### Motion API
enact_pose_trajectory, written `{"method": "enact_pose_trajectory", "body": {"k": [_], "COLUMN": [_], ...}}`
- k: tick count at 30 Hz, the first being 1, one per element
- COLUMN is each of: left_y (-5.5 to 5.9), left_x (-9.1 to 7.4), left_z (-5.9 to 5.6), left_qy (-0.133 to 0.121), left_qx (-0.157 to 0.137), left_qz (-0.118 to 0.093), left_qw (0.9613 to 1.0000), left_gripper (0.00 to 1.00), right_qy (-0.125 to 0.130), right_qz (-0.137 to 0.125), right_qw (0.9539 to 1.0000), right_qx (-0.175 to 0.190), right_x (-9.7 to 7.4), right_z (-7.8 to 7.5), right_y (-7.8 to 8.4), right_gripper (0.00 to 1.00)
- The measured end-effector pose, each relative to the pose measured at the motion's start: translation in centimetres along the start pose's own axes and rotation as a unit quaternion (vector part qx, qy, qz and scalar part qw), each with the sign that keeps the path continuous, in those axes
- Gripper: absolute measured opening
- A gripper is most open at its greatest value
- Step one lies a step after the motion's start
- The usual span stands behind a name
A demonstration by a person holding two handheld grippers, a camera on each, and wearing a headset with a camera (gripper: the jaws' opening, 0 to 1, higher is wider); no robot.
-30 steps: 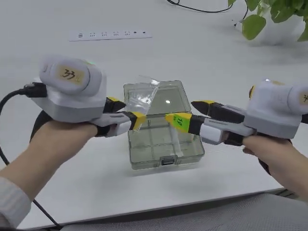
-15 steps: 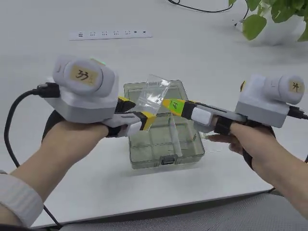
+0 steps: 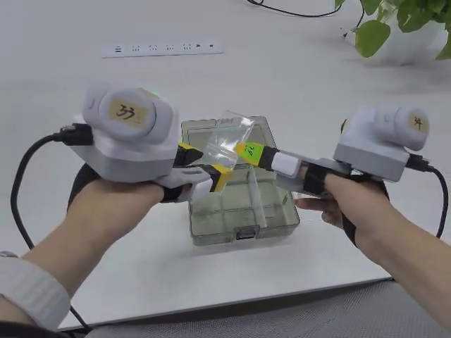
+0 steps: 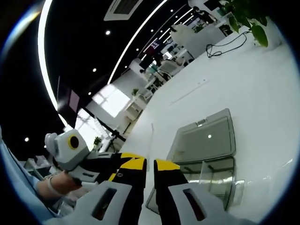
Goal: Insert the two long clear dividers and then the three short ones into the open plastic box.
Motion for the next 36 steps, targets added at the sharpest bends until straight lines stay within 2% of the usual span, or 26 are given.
{"method": "enact_pose_trajectory", "body": {"k": [3,14,17,18,25,36], "left_y": [0.09,0.27,0.37,0.42,0.56,0.31], "left_x": [0.03,0.10,0.15,0.17,0.24,0.25], "left_z": [-0.08,-0.18,-0.20,-0.23,-0.37,-0.66], "left_qy": [0.000,-0.003,-0.004,-0.004,-0.006,-0.001], "left_qx": [-0.004,-0.006,-0.005,-0.006,-0.007,0.005], "left_qz": [-0.001,-0.002,-0.002,-0.002,-0.005,-0.013], "left_qw": [1.0000,1.0000,1.0000,1.0000,0.9999,0.9999], "left_gripper": [0.30,0.30,0.30,0.30,0.31,0.34], "right_qy": [-0.001,-0.001,0.003,0.012,0.016,0.031], "right_qz": [0.002,0.005,0.006,0.004,0.011,0.015], "right_qw": [1.0000,0.9998,0.9997,0.9997,0.9993,0.9991], "right_qx": [0.001,0.019,0.022,0.022,0.032,0.024], "right_x": [0.04,0.07,0.08,0.06,0.04,-0.28], "right_z": [0.08,0.25,0.16,-0.04,-0.27,-0.47], "right_y": [0.12,0.31,0.34,0.32,0.26,-0.11], "right_gripper": [0.04,0.03,0.02,0.02,0.02,0.02]}}
Point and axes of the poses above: the centre of the closed fingertips' face, and the gripper's own axes: x roughly forward along the fingers, z roughly to its left, y roughly out of its underside, the point moved 4 cm from there along -x, roughly backward along the fingers, and after that the axes turned 14 degrees about x, right-handed, at the moved point
